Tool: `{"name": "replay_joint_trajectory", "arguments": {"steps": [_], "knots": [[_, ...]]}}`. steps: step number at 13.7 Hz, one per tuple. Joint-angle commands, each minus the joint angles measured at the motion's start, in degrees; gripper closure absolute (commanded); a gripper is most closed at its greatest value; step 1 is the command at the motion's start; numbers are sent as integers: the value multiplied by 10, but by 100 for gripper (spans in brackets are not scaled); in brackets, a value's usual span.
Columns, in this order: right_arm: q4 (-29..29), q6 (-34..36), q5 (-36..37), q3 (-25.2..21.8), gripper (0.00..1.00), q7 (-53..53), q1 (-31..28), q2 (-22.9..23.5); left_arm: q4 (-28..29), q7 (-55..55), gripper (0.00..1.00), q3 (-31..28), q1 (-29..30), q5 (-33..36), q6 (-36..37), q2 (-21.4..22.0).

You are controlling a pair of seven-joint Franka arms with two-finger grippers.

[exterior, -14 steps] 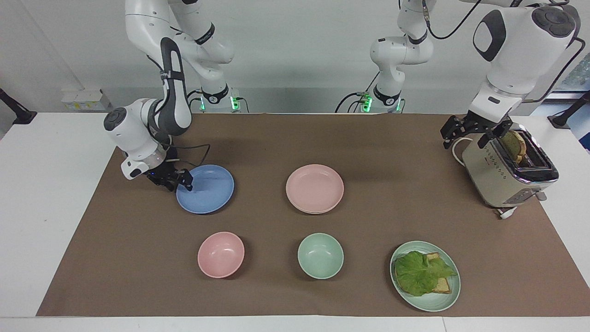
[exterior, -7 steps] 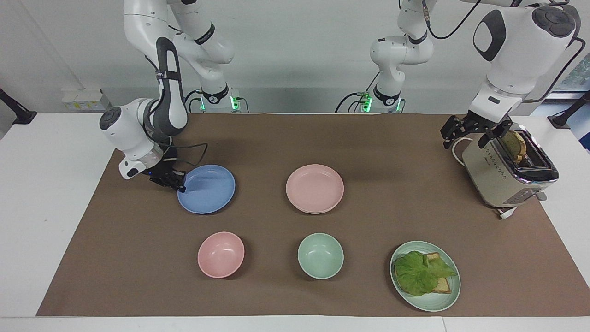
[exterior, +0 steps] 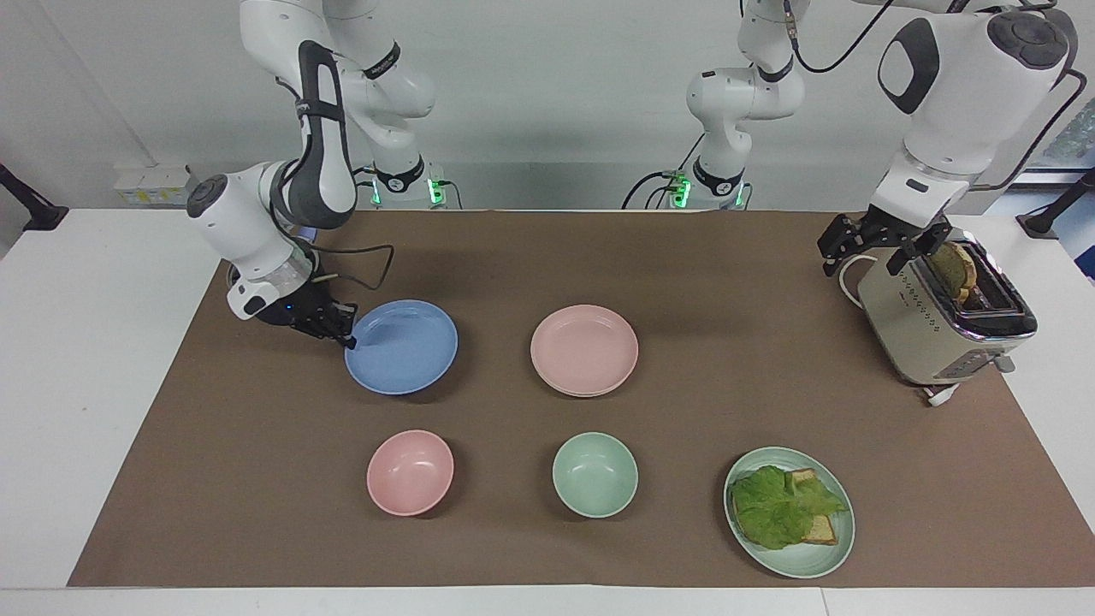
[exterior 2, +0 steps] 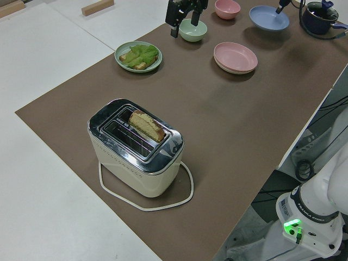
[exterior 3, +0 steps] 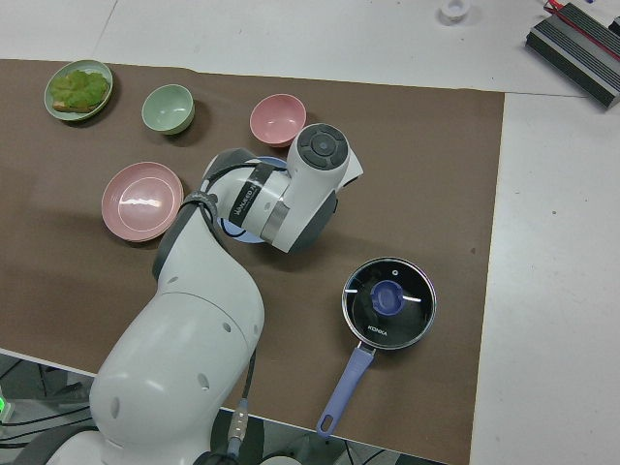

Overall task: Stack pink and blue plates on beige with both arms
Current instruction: 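Carry the blue plate with the right gripper onto the pink plate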

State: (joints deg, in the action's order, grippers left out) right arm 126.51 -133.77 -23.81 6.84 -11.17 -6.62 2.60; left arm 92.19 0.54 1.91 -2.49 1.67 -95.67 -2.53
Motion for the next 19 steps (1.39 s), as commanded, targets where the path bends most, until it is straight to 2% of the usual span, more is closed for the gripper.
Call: {"name": "replay_joint_trajectory", "arguments": {"steps": [1, 5, 10, 16, 19], "knots": [[-5, -12, -16, 0, 100, 72, 69, -3, -3, 3, 0, 4, 6, 6, 10, 5], [-33, -54, -4, 0, 100, 187, 152, 16, -3, 4, 0, 4, 6, 6, 10, 5], [-46, -87, 2, 0, 100, 266, 239, 54, -3, 3, 0, 5, 6, 6, 10, 5], [-49, -170, 5, 0, 100, 273, 277, 108, -3, 3, 0, 5, 6, 6, 10, 6], [-57, -170, 4, 1, 100, 280, 278, 117, -3, 3, 0, 4, 6, 6, 10, 5]]}}
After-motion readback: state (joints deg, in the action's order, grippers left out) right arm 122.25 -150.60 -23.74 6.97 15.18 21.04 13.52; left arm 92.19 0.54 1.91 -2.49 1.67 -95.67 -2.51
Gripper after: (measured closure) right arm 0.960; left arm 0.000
